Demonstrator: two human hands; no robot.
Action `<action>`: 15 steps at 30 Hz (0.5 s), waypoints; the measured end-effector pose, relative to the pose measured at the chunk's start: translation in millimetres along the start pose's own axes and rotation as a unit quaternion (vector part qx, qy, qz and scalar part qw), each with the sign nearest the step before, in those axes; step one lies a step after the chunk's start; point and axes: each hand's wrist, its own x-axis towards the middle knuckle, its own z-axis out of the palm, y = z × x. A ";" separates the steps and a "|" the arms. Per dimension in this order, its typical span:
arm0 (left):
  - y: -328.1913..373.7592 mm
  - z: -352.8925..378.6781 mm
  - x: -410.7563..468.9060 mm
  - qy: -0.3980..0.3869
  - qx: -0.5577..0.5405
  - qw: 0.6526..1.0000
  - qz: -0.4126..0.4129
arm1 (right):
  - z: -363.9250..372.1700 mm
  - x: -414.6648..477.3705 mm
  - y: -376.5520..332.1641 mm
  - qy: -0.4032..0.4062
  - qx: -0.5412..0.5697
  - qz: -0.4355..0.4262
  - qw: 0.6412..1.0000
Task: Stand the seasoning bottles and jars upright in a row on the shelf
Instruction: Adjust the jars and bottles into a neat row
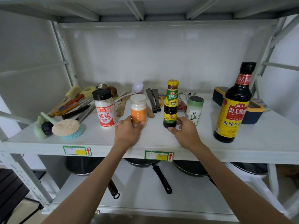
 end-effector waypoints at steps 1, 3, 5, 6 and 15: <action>-0.3 0.4 0.4 0.001 -0.002 1.000 -0.001 | -2.0 -1.9 -0.9 0.001 0.000 0.006 1.000; -0.4 1.3 0.6 0.001 -0.010 1.000 -0.001 | -8.2 -9.0 -4.4 0.008 0.014 0.017 1.000; -1.2 2.2 1.6 -0.008 -0.029 1.000 -0.007 | -17.7 -21.9 -8.9 0.037 0.043 0.012 0.998; -1.2 2.1 1.2 -0.007 -0.044 0.999 -0.015 | -24.0 -29.9 -11.2 0.063 0.055 0.001 0.997; 47.2 -20.3 -78.0 0.174 -0.251 0.936 0.174 | -106.0 -75.4 17.2 0.325 0.082 -0.025 0.942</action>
